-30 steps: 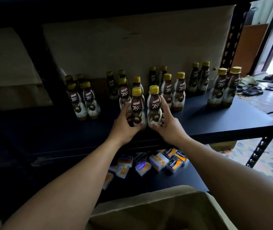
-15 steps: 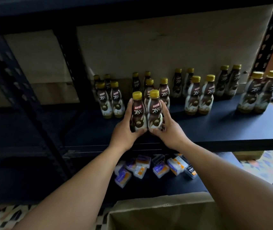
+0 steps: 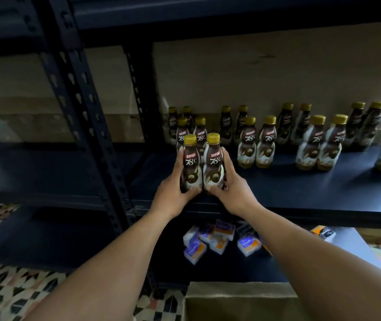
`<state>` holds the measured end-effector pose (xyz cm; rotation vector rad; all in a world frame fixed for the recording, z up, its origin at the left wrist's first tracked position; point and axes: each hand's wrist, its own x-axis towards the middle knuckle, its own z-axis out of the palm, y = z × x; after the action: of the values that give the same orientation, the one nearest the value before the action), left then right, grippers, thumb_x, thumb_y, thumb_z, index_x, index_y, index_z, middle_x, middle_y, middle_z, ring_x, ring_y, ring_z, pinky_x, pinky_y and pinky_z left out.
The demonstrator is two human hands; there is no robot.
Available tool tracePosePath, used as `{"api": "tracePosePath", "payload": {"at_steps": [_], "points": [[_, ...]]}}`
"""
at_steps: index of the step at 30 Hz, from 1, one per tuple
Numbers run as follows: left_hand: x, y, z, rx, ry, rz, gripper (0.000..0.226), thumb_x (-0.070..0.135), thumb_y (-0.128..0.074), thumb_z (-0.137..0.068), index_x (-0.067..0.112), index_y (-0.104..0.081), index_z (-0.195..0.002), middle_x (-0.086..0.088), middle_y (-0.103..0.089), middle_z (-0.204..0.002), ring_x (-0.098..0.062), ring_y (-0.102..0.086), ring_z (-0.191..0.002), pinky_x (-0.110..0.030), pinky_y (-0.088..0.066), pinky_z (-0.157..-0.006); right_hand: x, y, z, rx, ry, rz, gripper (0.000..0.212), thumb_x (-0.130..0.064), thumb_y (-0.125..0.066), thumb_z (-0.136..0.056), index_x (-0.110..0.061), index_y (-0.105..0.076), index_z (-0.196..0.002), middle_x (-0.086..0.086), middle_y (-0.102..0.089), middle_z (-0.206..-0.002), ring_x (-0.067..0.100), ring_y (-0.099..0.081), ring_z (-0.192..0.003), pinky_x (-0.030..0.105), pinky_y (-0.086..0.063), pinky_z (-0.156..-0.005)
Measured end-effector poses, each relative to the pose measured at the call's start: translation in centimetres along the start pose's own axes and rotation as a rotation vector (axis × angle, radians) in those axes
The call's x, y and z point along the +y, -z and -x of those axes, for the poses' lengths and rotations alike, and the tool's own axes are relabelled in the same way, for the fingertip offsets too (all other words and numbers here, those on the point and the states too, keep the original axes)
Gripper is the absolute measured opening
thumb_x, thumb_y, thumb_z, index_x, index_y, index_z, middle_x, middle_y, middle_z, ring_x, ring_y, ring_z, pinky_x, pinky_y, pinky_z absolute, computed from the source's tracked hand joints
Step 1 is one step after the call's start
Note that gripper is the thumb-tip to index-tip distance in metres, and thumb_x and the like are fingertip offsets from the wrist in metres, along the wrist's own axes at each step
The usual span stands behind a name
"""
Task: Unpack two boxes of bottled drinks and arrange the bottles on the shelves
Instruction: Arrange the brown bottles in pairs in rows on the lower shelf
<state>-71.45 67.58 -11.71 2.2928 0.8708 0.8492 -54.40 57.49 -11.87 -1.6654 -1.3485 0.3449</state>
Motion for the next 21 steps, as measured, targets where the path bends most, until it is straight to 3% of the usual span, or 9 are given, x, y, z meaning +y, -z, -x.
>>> {"api": "tracePosePath", "payload": {"at_steps": [4,8,14,18,21], "points": [[-1.7,1.8,0.5,0.009,0.013,-0.002,0.115,0.041,-0.075,-0.089,0.065,0.022,-0.145,0.014,-0.048,-0.153,-0.014,-0.054,-0.132,-0.033,-0.045,-0.105,-1.2,-2.2,-0.8,-0.021,0.001,-0.008,0.105,-0.026,-0.071,-0.095,-0.068,0.009,-0.15,-0.013,-0.054,-0.147,0.011,-0.054,-0.129,0.035,-0.045,-0.108],[-3.3,3.2,0.9,0.021,0.027,-0.003,0.114,0.04,-0.073,-0.091,0.061,0.023,-0.147,0.014,-0.047,-0.153,-0.011,-0.053,-0.131,-0.03,-0.044,-0.103,-1.9,-4.2,-1.6,-0.024,0.014,-0.012,0.106,-0.028,-0.073,-0.094,-0.067,0.008,-0.15,-0.011,-0.06,-0.139,0.014,-0.06,-0.12,0.034,-0.049,-0.101],[-5.2,4.2,1.2,0.053,0.032,-0.015,0.109,0.042,-0.068,-0.095,0.057,0.026,-0.148,0.013,-0.045,-0.155,-0.011,-0.053,-0.132,-0.031,-0.046,-0.103,-2.8,-6.1,-2.7,-0.036,0.031,0.029,0.106,-0.034,-0.072,-0.094,-0.073,0.013,-0.145,-0.009,-0.062,-0.134,0.02,-0.063,-0.109,0.044,-0.052,-0.098],[-5.7,4.1,1.2,0.088,0.04,-0.031,0.107,0.042,-0.066,-0.096,0.055,0.026,-0.149,0.011,-0.041,-0.158,-0.013,-0.05,-0.134,-0.027,-0.042,-0.098,-2.8,-6.8,-3.0,-0.022,0.007,0.051,0.106,-0.042,-0.073,-0.092,-0.072,0.014,-0.145,-0.014,-0.063,-0.133,0.016,-0.063,-0.106,0.039,-0.052,-0.098],[-6.0,4.0,1.2,0.106,0.055,-0.017,0.106,0.039,-0.065,-0.097,0.054,0.025,-0.15,0.01,-0.043,-0.156,-0.012,-0.05,-0.134,-0.024,-0.04,-0.099,-2.4,-7.0,-3.1,-0.009,-0.046,0.019,0.11,-0.051,-0.076,-0.088,-0.065,0.014,-0.149,-0.018,-0.066,-0.115,0.007,-0.064,-0.1,0.032,-0.051,-0.091]]}}
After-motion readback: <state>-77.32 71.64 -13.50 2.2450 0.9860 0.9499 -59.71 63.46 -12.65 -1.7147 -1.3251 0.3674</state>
